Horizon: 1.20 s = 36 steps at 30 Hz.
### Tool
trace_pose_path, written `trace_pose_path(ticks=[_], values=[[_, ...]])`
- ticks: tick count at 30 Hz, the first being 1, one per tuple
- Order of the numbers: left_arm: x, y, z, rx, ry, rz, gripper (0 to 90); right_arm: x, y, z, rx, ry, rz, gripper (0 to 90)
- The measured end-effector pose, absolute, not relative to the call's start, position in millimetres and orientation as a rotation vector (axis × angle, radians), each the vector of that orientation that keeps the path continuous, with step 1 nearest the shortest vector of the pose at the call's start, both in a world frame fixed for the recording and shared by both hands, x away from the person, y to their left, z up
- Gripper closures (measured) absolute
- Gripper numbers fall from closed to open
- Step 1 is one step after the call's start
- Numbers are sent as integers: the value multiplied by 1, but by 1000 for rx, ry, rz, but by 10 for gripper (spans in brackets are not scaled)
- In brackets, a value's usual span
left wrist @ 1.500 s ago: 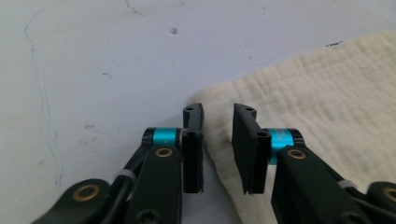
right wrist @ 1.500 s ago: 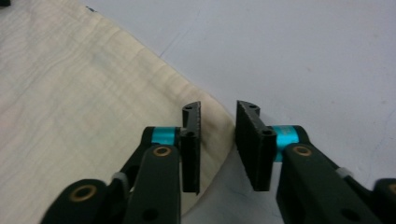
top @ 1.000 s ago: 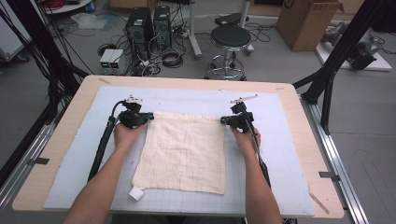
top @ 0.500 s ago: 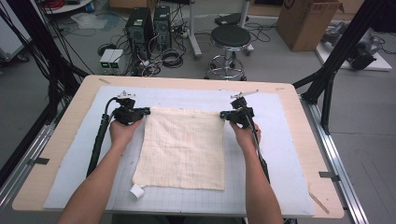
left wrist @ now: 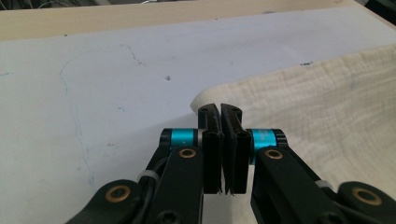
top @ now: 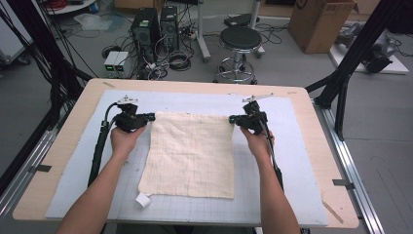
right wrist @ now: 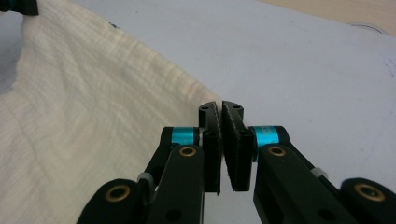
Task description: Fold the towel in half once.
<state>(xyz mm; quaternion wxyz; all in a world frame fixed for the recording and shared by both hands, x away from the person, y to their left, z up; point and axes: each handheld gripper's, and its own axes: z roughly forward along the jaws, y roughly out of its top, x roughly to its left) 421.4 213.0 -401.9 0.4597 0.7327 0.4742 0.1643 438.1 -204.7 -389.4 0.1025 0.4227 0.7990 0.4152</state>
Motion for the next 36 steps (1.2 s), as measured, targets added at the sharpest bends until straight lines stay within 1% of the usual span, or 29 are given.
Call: trace_pose_path(ticks=[7,22,29,36], values=[[411,213,-397,1833,1132,410,869,430,-204,-383,1210,2372,1253,866],[390,220,-394,1839,1081,394,868,411,-201,-372,1115,2414,1307,866],[381,219,-390,1861,1044,417,869,401,-208,-368,1105,2397,1345,866],[371,224,-394,1855,1030,403,869,389,-215,-368,1115,2401,1379,866]])
